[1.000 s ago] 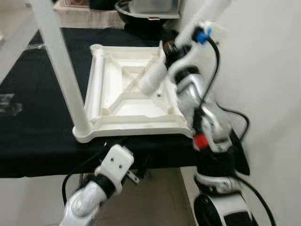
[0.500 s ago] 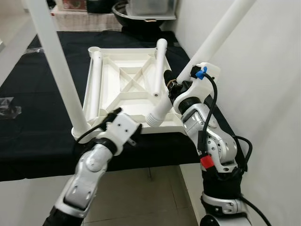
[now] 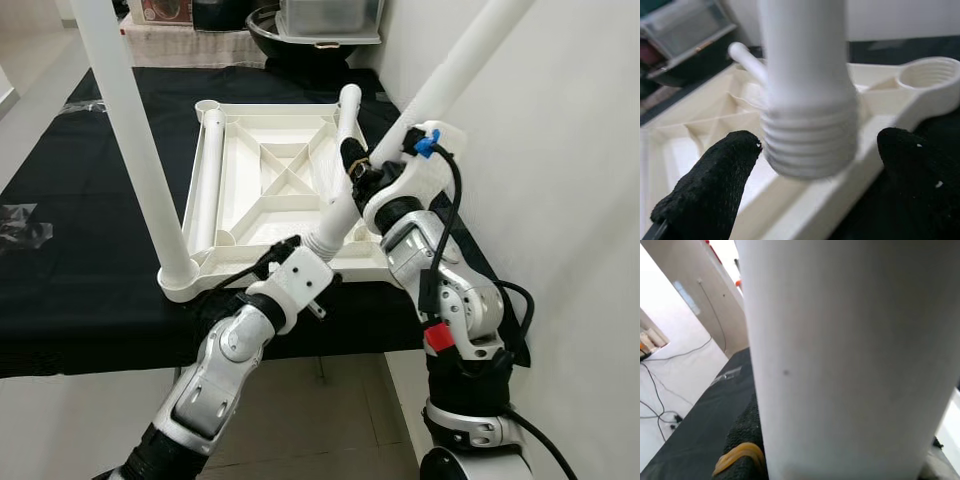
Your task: Building children table
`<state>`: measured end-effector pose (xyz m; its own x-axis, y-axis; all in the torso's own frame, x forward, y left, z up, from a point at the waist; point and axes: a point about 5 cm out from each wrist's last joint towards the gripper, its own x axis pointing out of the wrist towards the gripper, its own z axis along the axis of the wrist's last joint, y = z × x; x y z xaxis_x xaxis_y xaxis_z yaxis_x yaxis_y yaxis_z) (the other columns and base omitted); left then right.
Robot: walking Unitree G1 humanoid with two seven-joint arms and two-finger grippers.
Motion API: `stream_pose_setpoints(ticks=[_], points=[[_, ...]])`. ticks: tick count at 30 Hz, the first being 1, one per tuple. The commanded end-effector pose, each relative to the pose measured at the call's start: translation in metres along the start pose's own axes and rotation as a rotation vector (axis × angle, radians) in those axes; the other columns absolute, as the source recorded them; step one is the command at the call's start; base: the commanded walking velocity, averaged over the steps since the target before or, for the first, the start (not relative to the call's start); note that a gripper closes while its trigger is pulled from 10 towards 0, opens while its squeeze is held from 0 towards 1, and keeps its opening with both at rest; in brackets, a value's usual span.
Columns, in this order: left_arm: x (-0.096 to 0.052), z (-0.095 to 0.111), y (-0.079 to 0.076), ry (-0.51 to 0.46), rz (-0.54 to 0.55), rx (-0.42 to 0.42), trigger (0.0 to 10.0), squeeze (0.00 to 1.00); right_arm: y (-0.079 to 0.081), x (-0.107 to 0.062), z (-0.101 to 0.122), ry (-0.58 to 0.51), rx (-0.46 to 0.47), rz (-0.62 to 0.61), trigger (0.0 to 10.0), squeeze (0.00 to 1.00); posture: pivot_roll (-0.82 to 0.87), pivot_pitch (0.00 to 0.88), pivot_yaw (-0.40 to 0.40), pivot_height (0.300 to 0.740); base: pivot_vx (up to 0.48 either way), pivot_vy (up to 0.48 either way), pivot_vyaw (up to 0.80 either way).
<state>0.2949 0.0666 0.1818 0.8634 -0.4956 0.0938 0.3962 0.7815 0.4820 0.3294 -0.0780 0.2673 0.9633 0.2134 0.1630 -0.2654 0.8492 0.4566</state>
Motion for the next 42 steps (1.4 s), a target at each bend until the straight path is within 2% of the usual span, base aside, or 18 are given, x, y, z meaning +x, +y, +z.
stream_pose_setpoints(ticks=[1,3,7,10,15,33,42], points=[[0.003,0.0,0.0,-0.01,0.001,0.01,10.0,0.0,0.009,-0.001,-0.001,0.0,0.056,0.013,10.0,0.0,0.08,0.081,-0.088,0.74,0.0,0.0,0.0],[0.003,0.0,0.0,-0.01,0.001,0.01,10.0,0.0,0.009,-0.001,-0.001,0.0,0.056,0.013,10.0,0.0,0.08,0.081,-0.088,0.74,0.0,0.0,0.0],[0.006,0.005,-0.013,-0.035,-0.066,-0.012,10.0,0.0,0.015,-0.003,-0.003,0.005,0.071,0.022,10.0,0.0,0.08,0.084,-0.082,0.74,0.0,0.0,0.0],[0.007,0.004,-0.017,-0.026,-0.075,-0.014,10.0,0.0,0.019,-0.004,-0.005,0.016,0.079,0.026,10.0,0.0,0.08,0.085,-0.08,0.74,0.0,0.0,0.0],[0.01,0.002,-0.018,-0.015,-0.055,-0.005,10.0,0.0,0.025,-0.007,-0.006,0.026,0.101,0.042,10.0,0.0,0.08,0.083,-0.077,0.74,0.0,0.0,0.0],[0.016,-0.004,-0.014,0.005,-0.017,-0.001,10.0,0.0,0.023,-0.022,-0.013,0.08,0.106,0.055,10.0,0.0,0.07,0.05,-0.071,0.74,0.0,0.0,0.0],[0.019,-0.004,-0.019,0.002,-0.027,-0.008,10.0,0.0,0.024,-0.027,-0.017,0.094,0.106,0.057,10.0,0.0,0.06,0.044,-0.069,0.74,0.0,0.0,0.0]])
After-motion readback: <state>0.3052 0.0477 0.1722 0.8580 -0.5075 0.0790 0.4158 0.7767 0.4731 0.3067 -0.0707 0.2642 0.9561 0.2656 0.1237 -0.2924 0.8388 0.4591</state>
